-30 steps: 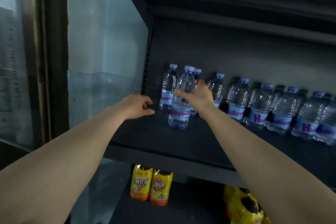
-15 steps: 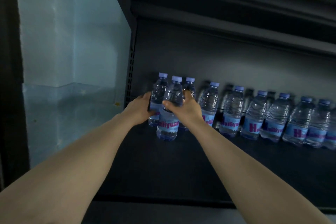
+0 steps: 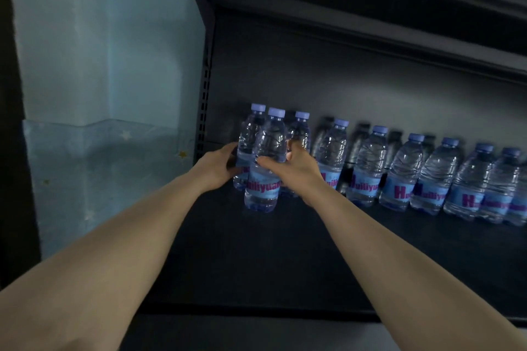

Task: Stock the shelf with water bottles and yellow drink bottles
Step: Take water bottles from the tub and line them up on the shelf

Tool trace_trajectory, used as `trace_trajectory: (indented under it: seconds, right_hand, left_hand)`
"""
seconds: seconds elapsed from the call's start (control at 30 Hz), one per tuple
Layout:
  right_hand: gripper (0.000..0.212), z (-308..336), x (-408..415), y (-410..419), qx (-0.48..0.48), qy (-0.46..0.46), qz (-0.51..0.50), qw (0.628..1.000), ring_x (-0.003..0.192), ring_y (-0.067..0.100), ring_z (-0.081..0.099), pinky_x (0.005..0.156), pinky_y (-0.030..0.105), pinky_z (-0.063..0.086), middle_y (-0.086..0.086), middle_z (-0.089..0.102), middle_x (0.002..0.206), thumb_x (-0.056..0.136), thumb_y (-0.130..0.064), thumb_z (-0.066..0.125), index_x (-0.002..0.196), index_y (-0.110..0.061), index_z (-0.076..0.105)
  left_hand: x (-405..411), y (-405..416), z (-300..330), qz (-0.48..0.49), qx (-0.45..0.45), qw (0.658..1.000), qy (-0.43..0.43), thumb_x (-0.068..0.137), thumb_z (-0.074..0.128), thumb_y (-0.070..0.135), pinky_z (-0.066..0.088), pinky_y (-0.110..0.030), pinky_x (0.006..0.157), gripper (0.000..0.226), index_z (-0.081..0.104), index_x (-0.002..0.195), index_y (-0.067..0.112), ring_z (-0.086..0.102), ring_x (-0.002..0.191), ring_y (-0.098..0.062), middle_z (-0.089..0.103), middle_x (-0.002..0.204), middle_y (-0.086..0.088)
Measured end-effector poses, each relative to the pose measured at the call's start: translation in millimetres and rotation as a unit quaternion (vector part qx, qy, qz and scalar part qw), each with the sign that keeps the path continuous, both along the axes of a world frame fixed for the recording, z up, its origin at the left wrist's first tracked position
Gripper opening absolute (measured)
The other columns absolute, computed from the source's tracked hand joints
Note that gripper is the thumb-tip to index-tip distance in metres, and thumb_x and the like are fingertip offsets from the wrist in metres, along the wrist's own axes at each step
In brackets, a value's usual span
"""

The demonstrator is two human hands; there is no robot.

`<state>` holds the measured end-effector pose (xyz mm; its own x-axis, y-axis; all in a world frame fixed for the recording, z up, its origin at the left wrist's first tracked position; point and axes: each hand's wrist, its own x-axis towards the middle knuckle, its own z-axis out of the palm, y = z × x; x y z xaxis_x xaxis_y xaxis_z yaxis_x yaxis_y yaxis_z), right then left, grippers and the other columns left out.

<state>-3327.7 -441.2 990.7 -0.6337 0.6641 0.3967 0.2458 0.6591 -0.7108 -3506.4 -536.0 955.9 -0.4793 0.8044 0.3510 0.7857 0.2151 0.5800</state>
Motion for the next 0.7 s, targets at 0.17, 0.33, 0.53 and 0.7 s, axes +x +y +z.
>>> trace_trajectory:
  seconds: [0.17,0.33,0.53,0.7]
  right_hand:
    - [0.049,-2.2,-4.8,-1.9,-0.010,0.002,-0.001,1.000,0.091,0.011,0.066,0.072,0.027,0.053,-0.009,0.067,0.102,0.078,-0.051,0.077,0.111,-0.025,0.051]
    - [0.050,0.5,-4.2,-3.6,-0.007,-0.012,0.001,1.000,0.089,0.009,0.063,0.065,0.023,0.047,-0.013,0.061,0.097,0.080,-0.051,0.075,0.111,-0.024,0.046]
    - [0.066,-7.6,1.7,-6.7,0.157,-0.093,-0.063,0.981,0.095,0.028,0.063,0.071,0.035,0.051,0.008,0.063,0.106,0.089,-0.066,0.052,0.127,-0.013,0.043]
    - [0.050,-16.3,32.4,-13.5,0.377,-0.147,-0.116,0.907,0.113,0.033,0.055,0.080,0.041,0.051,0.014,0.055,0.125,0.103,-0.043,0.036,0.133,-0.005,0.044]
  left_hand:
    - [3.6,-10.6,-5.3,-0.010,-0.029,0.999,0.037,0.096,0.062,0.032,0.044,-0.039,0.105,0.064,0.031,0.152,0.027,0.056,0.124,-0.025,0.058,0.139,-0.005]
    - [4.8,-16.8,-1.6,0.008,-0.059,0.995,0.078,0.095,0.062,0.033,0.047,-0.039,0.101,0.059,0.038,0.149,0.025,0.058,0.120,-0.025,0.059,0.136,-0.006]
    - [17.4,-36.5,1.6,0.065,-0.059,0.988,0.128,0.094,0.064,0.028,0.046,-0.038,0.101,0.056,0.044,0.146,0.020,0.058,0.121,-0.028,0.061,0.134,-0.010]
    - [49.9,-58.0,4.9,0.117,-0.057,0.981,0.146,0.095,0.063,0.027,0.044,-0.035,0.102,0.055,0.044,0.146,0.020,0.058,0.120,-0.026,0.060,0.134,-0.008]
